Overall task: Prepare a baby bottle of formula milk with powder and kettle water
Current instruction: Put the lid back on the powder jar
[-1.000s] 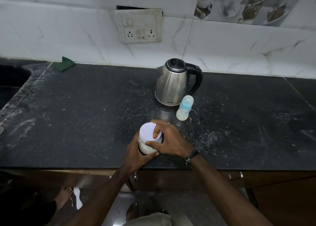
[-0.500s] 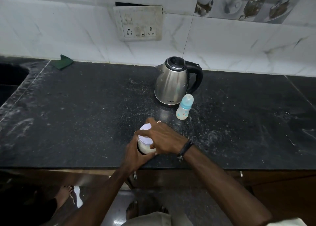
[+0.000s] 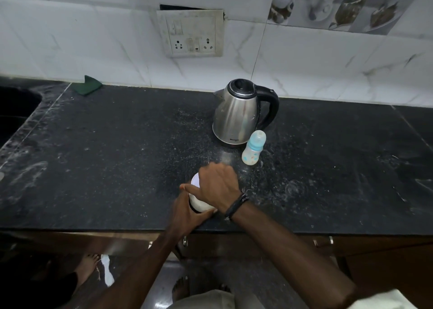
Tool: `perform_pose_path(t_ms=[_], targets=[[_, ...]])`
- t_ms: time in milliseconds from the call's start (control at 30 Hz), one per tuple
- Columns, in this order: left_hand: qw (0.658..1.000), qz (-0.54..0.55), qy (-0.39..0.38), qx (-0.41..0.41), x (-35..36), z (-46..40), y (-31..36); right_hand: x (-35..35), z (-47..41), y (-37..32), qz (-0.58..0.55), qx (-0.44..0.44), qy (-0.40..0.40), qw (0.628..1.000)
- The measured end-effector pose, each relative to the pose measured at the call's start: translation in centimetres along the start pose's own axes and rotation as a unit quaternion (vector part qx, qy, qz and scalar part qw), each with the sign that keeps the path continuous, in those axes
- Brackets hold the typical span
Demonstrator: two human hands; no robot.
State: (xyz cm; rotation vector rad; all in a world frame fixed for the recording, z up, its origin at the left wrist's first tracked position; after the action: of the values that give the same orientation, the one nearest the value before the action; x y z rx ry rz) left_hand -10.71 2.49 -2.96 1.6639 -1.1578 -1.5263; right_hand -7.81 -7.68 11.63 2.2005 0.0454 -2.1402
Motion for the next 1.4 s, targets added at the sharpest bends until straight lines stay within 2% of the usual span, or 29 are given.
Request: perform_pose_path(t_ms=[133, 200, 267, 333, 400, 467, 633, 767, 933, 1133, 1400], targets=[[1.0, -0.014, 0.002, -0.011, 0.5, -1.1, -0.6, 0.3, -0.2, -0.8, 0.045, 0.065, -0.008, 0.997], [0.995, 0.011, 0.056, -0.079, 0.0, -1.6, -1.4, 0.4, -0.4, 0.0, 0.064, 0.054, -0.028, 0.996], [1.0, 0.001, 0.01, -0.002, 0.1, -0.9, -0.8, 0.4, -0.4, 1.4, 0.027, 0.033, -0.071, 0.997], [1.0, 0.014, 0.0, 0.008, 0.0, 0.1, -0.4, 0.0, -0.5, 2.8, -0.045, 0.03, -0.135, 0.989], [0.999, 0.016, 0.027, 0.024, 0.0, 0.0, -0.1, -0.6, -1.1, 3.7, -0.07, 0.032, -0.115, 0.99], [0.999, 0.025, 0.035, 0.026, 0.1, -0.2, -0.4, -1.1, -1.5, 3.8, -0.077, -0.001, -0.087, 0.993], [1.0, 0.029, 0.003, -0.005, 0.1, -0.2, -0.6, -0.6, -1.1, 2.2, -0.024, -0.129, -0.169, 0.977], [0.999, 0.036, 0.02, -0.004, 0.1, 0.0, -0.6, -0.4, -0.6, 0.9, 0.02, -0.113, -0.094, 0.989], [0.999, 0.036, 0.034, 0.004, -0.1, 0.1, 0.3, -0.2, -0.2, 0.9, -0.009, -0.043, -0.004, 0.999], [0.999, 0.032, 0.008, 0.005, 0.0, 0.1, 0.5, 0.4, -0.2, -0.7, -0.013, 0.06, 0.013, 0.998], [0.999, 0.044, 0.011, 0.028, -0.2, 0.0, 0.5, 0.6, -1.1, -0.7, -0.011, 0.084, 0.012, 0.996]])
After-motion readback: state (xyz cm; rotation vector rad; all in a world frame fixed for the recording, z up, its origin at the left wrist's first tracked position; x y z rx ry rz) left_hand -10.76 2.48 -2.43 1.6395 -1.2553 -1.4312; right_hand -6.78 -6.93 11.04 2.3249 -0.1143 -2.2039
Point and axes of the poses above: each hand's wrist, its own z-axis away from the middle knuckle, its own x-axis out of the palm, y = z × x, the point moved 3 cm from there along -z, towards the middle knuckle, and after that the axes turned 15 degrees about x, right-handed, at the moved point
